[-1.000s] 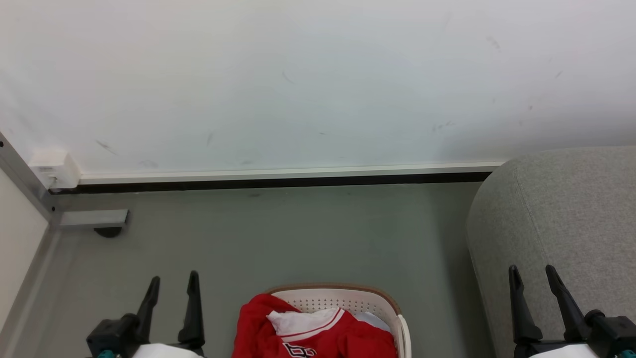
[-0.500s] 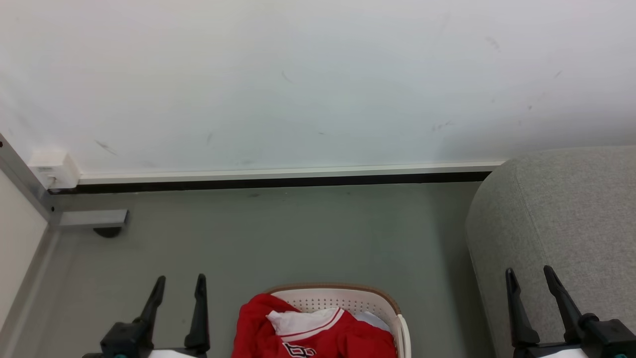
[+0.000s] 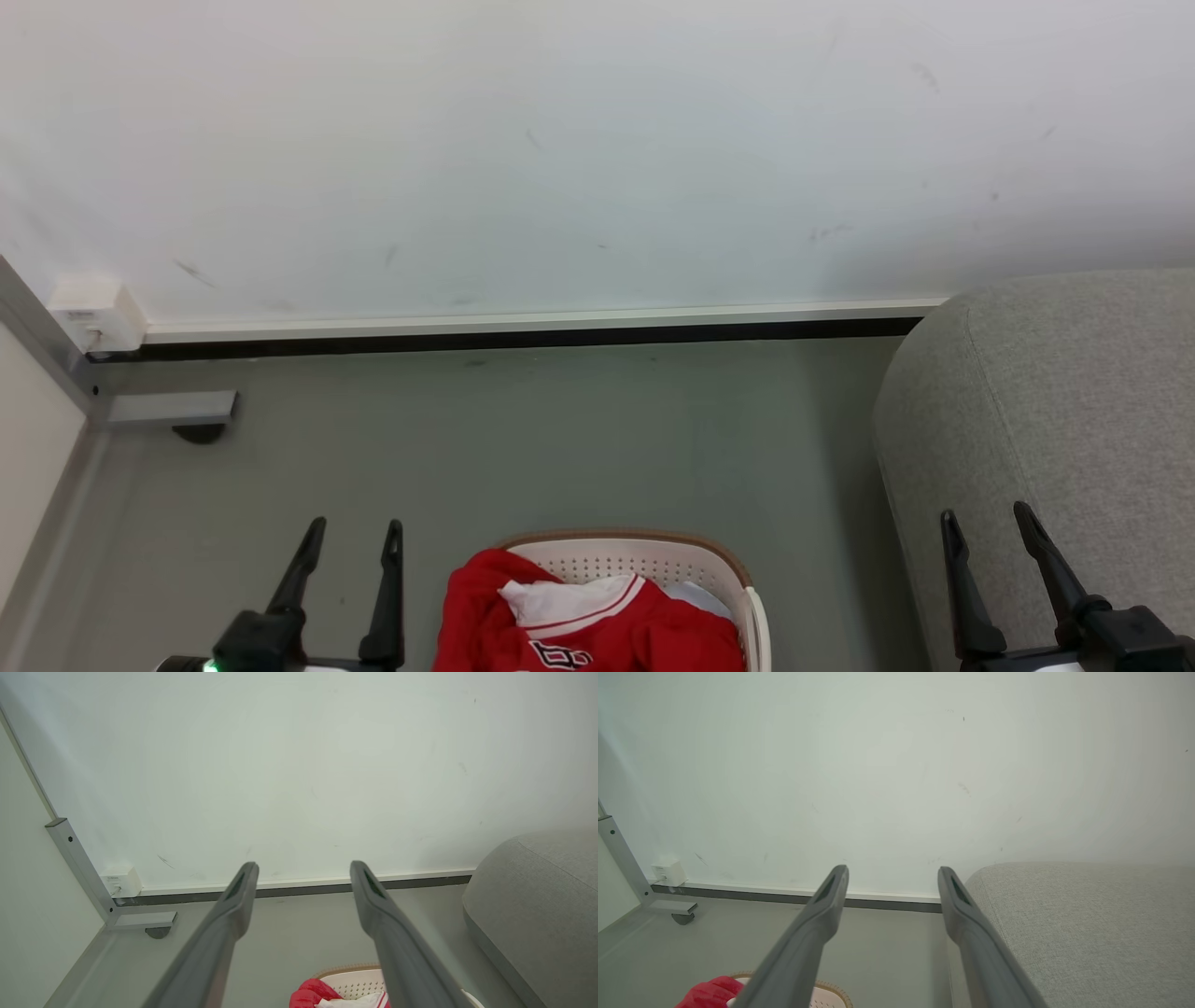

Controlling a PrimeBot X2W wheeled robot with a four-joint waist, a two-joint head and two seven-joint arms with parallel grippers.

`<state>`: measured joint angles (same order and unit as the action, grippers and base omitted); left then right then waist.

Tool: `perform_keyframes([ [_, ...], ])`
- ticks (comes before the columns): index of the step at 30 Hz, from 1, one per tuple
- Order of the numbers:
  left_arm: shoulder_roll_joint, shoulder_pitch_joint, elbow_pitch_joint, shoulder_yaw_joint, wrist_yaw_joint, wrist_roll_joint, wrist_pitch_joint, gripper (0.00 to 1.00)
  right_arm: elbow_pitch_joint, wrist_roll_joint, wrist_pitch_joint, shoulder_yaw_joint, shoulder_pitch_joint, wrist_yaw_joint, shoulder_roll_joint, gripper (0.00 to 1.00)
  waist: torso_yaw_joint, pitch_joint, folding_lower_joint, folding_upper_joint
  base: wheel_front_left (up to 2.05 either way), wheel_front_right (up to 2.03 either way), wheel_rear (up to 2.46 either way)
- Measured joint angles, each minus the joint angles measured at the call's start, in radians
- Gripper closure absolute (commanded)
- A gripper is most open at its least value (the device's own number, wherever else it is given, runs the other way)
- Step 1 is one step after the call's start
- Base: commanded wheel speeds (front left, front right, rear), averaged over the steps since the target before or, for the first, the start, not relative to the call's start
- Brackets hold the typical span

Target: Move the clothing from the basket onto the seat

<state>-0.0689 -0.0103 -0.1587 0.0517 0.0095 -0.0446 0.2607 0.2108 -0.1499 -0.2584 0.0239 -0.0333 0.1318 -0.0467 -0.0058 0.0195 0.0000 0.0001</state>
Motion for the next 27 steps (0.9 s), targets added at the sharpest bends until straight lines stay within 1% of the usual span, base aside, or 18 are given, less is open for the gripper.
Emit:
perform_keyframes([
  [7,0.002,0.001,-0.006,-0.006,-0.01,0.012,0.002,0.0,0.003,0.003,-0.006,0.002,0.0,0.0,0.0,0.0,-0.011,0.005,0.0,0.0,0.0,0.0,0.0],
  [13,0.002,0.004,-0.009,-0.011,-0.021,0.016,0.003,0.0,0.001,-0.001,-0.006,0.011,-0.007,0.0,-0.001,0.0,-0.038,0.022,0.0,0.0,0.0,0.0,0.0],
  [17,0.002,-0.005,-0.012,-0.013,-0.024,0.019,0.003,0.0,-0.004,-0.01,-0.006,0.024,-0.024,0.0,-0.001,0.0,-0.07,0.043,0.0,0.0,0.0,0.0,0.0],
  [22,-0.007,-0.035,-0.03,-0.007,-0.043,0.025,0.003,0.0,-0.021,-0.029,-0.006,0.045,-0.055,0.0,-0.001,0.0,-0.124,0.082,0.0001,0.0,0.0,0.0,0.0],
  [24,-0.013,-0.05,-0.06,0.001,-0.053,0.029,0.003,0.0,-0.027,-0.037,-0.006,0.052,-0.067,0.0,-0.001,0.0,-0.149,0.099,0.0,0.0,0.0,0.0,0.0],
  [27,-0.033,-0.074,-0.148,0.029,-0.076,0.041,0.003,0.0,-0.039,-0.054,-0.006,0.064,-0.085,0.0,-0.001,0.0,-0.189,0.127,0.0001,0.0,0.0,0.0,0.0],
])
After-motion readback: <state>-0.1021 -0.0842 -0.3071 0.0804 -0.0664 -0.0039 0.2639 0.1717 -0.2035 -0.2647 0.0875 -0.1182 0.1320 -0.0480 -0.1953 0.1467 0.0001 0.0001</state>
